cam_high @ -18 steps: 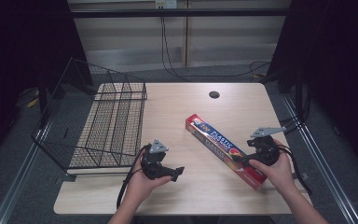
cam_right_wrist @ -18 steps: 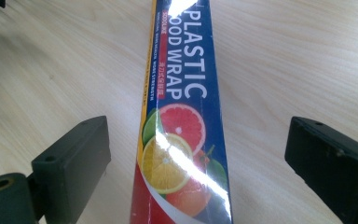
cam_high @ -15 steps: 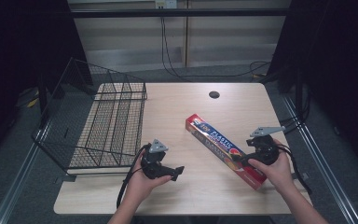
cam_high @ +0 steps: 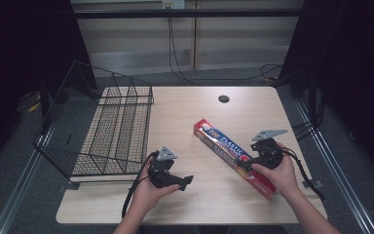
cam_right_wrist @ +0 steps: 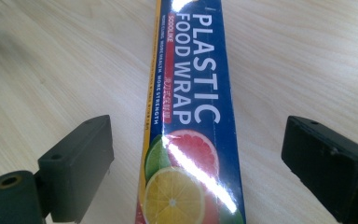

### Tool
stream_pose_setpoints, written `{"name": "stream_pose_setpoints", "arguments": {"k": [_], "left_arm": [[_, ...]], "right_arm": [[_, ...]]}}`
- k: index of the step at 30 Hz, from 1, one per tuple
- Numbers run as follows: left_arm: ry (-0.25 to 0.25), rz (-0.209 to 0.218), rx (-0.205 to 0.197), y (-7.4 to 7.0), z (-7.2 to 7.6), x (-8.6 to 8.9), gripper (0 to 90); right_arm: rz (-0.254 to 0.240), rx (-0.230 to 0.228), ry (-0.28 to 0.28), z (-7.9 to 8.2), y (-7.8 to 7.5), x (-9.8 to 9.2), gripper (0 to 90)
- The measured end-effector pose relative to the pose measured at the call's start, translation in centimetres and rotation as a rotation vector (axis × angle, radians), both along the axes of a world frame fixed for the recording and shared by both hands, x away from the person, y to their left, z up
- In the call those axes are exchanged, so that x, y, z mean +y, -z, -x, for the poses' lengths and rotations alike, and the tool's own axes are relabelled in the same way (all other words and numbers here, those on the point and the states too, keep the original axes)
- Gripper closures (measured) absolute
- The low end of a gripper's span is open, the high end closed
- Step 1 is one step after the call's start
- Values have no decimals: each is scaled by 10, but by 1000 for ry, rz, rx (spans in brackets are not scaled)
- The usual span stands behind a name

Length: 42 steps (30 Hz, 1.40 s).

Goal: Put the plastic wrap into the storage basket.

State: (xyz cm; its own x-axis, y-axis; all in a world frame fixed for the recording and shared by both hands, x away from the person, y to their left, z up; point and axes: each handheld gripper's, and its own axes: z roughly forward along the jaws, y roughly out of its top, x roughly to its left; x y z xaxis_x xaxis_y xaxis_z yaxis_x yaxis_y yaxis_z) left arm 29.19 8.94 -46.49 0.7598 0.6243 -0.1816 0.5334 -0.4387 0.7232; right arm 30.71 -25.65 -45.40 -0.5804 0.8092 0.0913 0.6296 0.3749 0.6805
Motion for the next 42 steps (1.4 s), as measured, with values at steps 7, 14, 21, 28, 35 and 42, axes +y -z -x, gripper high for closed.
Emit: {"name": "stream_pose_setpoints", "arguments": {"k": [7, 14, 21, 28, 35, 42], "left_arm": [[0, -7, 1, 1, -1, 0, 35], [-4, -11, 4, 2, -1, -1, 37], [-10, -9, 2, 2, -1, -1, 37], [-5, -18, 3, 2, -1, -2, 38], [-7, -6, 8, 2, -1, -3, 38], [2, 0, 4, 2, 0, -4, 38]], "right_arm": [[20, 29, -13, -5, 6, 5, 118], [55, 50, -6, -6, 10, 9, 155], [65, 83, -3, -7, 13, 11, 284], [96, 103, 8, -7, 14, 12, 348], [87, 120, 4, -7, 14, 13, 406], [91, 127, 9, -7, 13, 14, 434]]}}
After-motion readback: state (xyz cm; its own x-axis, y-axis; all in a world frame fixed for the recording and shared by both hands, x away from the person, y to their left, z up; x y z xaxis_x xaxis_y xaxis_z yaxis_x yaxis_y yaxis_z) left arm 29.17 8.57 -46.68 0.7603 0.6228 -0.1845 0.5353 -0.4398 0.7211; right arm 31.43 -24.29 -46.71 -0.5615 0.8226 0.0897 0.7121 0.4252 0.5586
